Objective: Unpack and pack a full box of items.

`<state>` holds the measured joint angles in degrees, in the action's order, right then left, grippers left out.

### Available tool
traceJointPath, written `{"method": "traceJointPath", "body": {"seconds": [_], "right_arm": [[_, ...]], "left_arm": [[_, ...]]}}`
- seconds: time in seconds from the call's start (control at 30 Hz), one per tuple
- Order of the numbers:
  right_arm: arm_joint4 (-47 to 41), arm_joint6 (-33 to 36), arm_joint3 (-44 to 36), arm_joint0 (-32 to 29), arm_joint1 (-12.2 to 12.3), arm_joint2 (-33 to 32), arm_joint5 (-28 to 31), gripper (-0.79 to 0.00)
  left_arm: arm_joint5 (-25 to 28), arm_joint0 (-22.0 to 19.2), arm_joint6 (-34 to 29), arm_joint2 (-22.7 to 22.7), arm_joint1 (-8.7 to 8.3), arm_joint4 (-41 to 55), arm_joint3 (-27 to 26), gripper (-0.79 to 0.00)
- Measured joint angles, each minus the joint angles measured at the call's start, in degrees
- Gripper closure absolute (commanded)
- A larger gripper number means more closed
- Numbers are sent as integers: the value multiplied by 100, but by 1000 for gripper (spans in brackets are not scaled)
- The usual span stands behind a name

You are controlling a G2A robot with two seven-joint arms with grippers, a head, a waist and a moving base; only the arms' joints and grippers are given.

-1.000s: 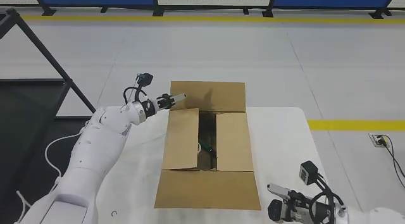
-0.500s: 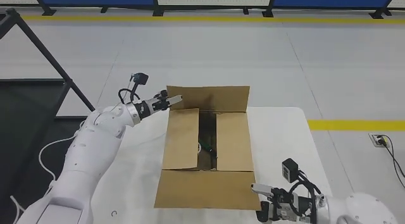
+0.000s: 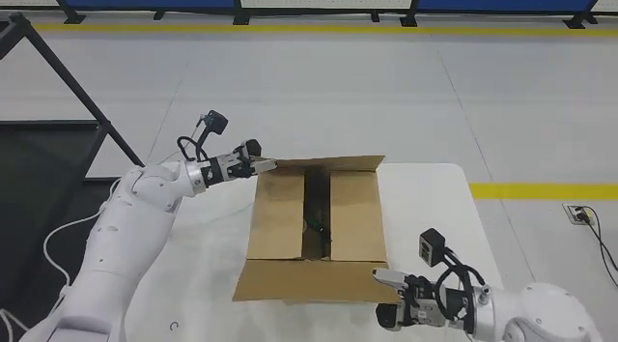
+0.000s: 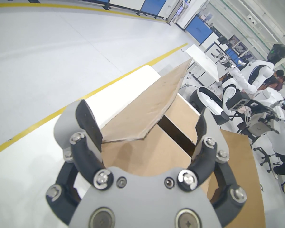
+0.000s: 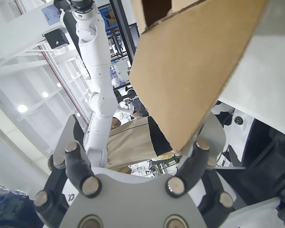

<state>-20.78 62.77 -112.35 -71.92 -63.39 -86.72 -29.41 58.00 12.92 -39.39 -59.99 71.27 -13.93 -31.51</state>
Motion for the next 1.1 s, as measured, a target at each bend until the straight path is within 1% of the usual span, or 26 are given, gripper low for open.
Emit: {"method": "traceJointPath", "body": {"seconds": [0.23,0.4,0.53,0.7,0.87,0.97,1.1], "right_arm": [[-586,-515,-145,37,-22,-4,255,-785],[-924,-1077,-239,16,-59,31,760,-785],[-1082,-1476,-194,53,-91,131,1159,-785],[-1153,-1755,186,350,-133,436,1460,-785],[-1028,-2031,623,700,-178,759,1734,-785],[-835,-2349,850,912,-210,938,1869,-785],[-857,-2584,1220,1273,-259,1131,1900,-785]], "left_arm": [[0,254,-422,-79,-168,140,-576,-785],[-4,416,-679,-122,-270,356,-969,-785],[-45,570,-737,-63,-368,561,-1300,-785],[-160,733,-851,79,-536,762,-1673,-785],[-286,841,-977,272,-703,1019,-1958,-785],[-336,864,-1027,361,-804,1198,-2046,-785],[-387,881,-1078,482,-923,1427,-2139,-785]]}}
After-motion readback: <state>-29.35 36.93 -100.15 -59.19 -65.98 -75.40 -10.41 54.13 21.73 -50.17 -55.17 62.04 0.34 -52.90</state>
